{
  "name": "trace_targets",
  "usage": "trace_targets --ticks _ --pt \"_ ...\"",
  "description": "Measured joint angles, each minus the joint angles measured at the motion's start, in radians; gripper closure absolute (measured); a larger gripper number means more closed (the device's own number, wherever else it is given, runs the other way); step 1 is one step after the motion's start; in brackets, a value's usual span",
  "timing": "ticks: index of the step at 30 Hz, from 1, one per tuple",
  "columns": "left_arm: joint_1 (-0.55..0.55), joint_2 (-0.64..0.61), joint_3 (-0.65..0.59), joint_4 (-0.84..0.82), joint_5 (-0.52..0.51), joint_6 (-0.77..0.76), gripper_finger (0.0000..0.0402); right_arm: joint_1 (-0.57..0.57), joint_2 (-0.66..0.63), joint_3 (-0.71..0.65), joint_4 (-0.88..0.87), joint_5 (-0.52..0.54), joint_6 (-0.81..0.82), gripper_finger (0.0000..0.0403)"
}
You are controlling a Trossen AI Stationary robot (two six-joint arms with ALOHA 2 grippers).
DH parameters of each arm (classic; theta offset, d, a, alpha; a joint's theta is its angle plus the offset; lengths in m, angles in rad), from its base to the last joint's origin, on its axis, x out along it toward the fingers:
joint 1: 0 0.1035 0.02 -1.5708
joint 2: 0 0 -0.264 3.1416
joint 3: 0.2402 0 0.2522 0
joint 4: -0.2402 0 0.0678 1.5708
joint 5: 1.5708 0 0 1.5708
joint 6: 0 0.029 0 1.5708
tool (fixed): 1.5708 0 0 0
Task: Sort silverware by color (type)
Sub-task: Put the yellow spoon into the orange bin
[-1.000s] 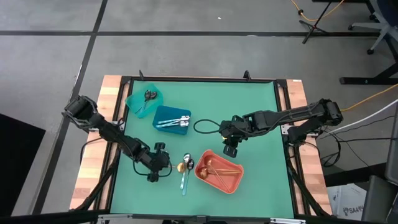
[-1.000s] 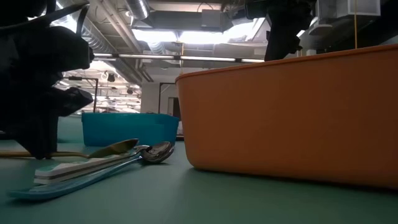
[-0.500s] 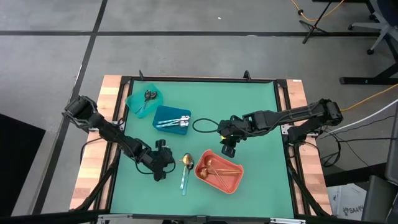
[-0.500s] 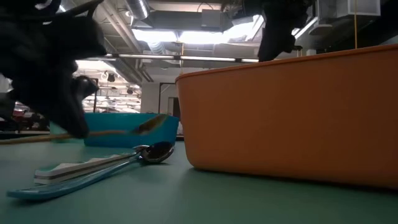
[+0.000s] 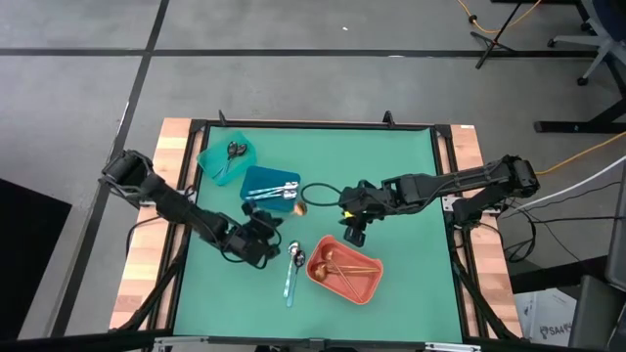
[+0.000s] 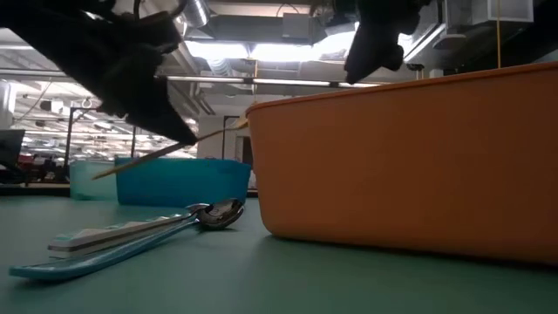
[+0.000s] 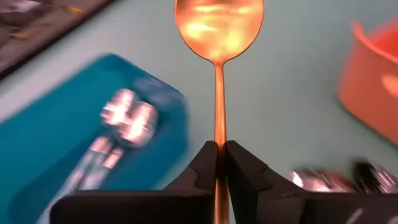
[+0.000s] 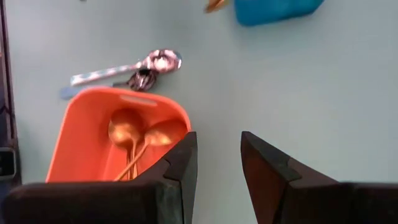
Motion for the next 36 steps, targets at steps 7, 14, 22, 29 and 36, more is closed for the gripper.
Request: trace_targets --ticks 7,14,22,29,36 --pt "0.046 0.0 0.0 0.09 -0.135 -0.023 0.0386 0.0 0.0 0.0 0.055 0.102 0.0 0.029" --pt "0.097 -0.001 0.0 0.196 -0.161 0.01 0.0386 0.0 0.0 0.0 0.122 0.192 -0.001 0.029" --pt "0.153 -0.001 0.0 0.368 -0.16 0.148 0.0386 0.0 0.0 0.0 0.226 0.254 -0.068 0.029" --pt "0.194 -0.001 0.001 0.531 -0.153 0.271 0.0386 0.0 0.0 0.0 0.331 0.255 -0.132 0.029" --pt "0.223 -0.001 0.001 0.691 -0.123 0.403 0.0386 0.0 0.0 0.0 0.412 0.263 -0.182 0.029"
